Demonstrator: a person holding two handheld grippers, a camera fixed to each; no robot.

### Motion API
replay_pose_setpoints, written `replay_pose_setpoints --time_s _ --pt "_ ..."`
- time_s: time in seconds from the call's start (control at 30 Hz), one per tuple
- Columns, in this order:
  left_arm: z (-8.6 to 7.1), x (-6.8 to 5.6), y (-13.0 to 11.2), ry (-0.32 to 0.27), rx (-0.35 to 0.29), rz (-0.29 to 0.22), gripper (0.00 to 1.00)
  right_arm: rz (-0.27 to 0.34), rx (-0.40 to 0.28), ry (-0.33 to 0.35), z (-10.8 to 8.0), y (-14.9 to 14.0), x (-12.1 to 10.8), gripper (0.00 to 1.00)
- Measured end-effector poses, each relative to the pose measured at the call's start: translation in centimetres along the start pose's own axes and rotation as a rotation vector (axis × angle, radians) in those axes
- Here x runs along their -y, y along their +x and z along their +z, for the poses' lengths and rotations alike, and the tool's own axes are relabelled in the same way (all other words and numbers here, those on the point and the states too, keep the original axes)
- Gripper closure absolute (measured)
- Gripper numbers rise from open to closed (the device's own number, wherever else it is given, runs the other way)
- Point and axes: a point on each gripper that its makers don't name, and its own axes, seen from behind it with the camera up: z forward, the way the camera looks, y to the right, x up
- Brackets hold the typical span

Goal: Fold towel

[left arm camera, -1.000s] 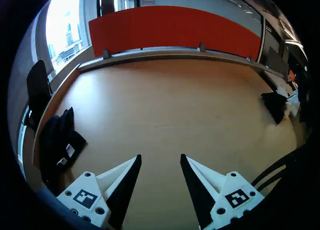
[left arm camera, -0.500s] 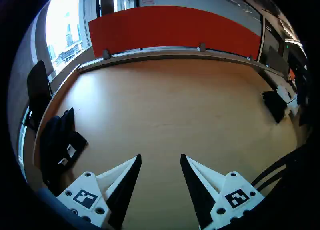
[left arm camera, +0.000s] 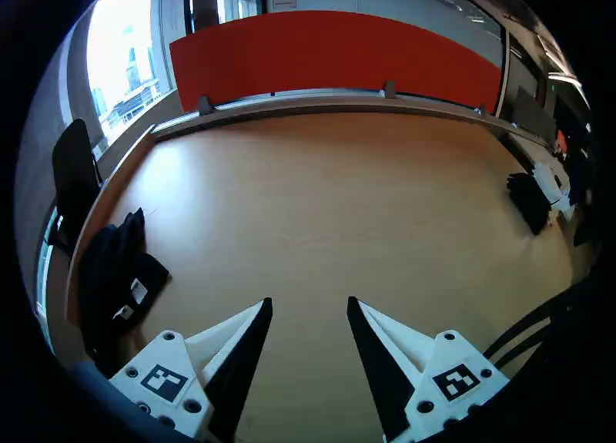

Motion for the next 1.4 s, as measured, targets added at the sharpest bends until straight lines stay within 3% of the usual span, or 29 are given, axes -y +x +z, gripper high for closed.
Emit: replay_pose_setpoints --time_s 0.8,0.87,1.0,1.13,1.4 --pt "0.1 -0.2 0.1 -0.008 -0.005 0.002 0.29 0.010 -0.013 -0.023 -0.6 -0.6 0.1 0.83" --pt "0.1 -0.2 0.1 -0.007 -0.006 0.001 0.29 0.009 -0.018 -0.024 -0.7 -0.5 0.2 0.75" --pt "0.1 -0.1 0.2 -0.010 -0.009 -0.004 0.29 0.007 -0.028 -0.024 -1.0 -0.4 0.7 0.32" --pt "0.1 0.1 0.2 -0.011 -0.011 -0.006 0.29 0.001 -0.040 -0.015 -1.2 -0.1 1.4 0.07" --pt "-0.2 0.4 0.3 -0.011 -0.016 -0.006 0.29 -0.009 -0.048 -0.025 -1.4 0.1 2.0 0.04"
